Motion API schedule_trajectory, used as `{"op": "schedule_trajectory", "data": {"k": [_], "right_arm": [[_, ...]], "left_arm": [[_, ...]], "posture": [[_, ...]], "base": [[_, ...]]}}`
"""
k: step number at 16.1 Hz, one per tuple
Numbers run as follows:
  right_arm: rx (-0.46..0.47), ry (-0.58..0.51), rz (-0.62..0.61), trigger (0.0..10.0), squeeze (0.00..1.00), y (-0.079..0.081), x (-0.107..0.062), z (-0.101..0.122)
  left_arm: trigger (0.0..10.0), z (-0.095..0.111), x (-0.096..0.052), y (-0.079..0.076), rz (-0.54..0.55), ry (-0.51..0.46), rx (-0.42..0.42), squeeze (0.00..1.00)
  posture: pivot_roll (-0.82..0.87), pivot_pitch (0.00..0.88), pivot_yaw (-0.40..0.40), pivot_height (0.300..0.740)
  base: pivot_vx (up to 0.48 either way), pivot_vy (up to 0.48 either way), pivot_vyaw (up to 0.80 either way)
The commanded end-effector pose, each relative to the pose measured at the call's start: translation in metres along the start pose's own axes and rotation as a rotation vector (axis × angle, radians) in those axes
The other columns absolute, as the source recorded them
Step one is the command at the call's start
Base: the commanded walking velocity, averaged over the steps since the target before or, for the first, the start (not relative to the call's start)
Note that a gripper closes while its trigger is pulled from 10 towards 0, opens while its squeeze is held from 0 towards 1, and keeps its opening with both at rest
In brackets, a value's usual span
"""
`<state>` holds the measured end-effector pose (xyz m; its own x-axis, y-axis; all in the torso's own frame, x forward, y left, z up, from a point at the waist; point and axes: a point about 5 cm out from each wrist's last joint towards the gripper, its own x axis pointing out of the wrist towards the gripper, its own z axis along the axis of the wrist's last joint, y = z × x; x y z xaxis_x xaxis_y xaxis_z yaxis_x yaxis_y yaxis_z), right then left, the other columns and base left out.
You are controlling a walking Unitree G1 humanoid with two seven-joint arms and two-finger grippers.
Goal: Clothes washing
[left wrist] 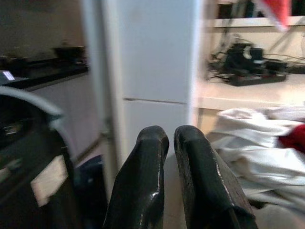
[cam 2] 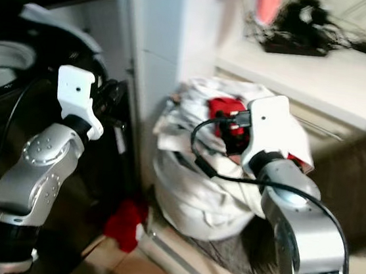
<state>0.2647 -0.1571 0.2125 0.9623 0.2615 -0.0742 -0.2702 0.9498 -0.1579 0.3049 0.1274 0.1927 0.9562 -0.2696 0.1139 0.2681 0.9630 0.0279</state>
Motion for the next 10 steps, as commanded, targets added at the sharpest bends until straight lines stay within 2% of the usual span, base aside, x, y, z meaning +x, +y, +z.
{"op": "schedule_trajectory", "data": {"k": [1,3,6,7,8,10], "right_arm": [[-0.012,-0.032,0.021,10.0,0.00,0.004,0.000,0.006],[-0.018,-0.040,0.043,10.0,0.00,0.006,0.001,0.008],[0.053,-0.053,0.004,10.0,0.00,0.003,0.001,0.008],[0.064,-0.045,-0.045,10.0,0.00,-0.002,0.001,0.007],[0.090,-0.030,-0.094,10.0,0.00,-0.006,0.001,0.005],[0.087,-0.002,-0.181,10.0,0.00,-0.016,0.000,0.003]], "left_arm": [[10.0,0.005,0.000,0.005,0.016,-0.013,0.011,0.00],[10.0,0.005,-0.001,0.007,0.023,-0.013,0.008,0.00],[10.0,0.003,0.000,0.008,0.029,0.000,0.010,0.00],[10.0,-0.003,0.000,0.005,0.004,0.045,-0.010,0.00],[10.0,-0.005,0.000,0.003,-0.019,0.055,0.018,0.00],[10.0,-0.007,0.001,0.001,-0.035,0.047,0.022,0.00]], "posture": [[-0.04,0.000,0.018,0.740],[-0.04,0.000,0.014,0.740],[-0.04,0.000,0.015,0.740],[-0.04,0.000,0.016,0.740],[-0.04,0.000,0.020,0.740],[-0.05,0.000,0.030,0.740]], "base": [[0.364,0.000,0.80],[0.384,0.000,0.80],[0.369,0.000,0.00],[0.000,0.000,0.00],[0.000,0.000,0.00],[0.000,0.000,0.00]]}}
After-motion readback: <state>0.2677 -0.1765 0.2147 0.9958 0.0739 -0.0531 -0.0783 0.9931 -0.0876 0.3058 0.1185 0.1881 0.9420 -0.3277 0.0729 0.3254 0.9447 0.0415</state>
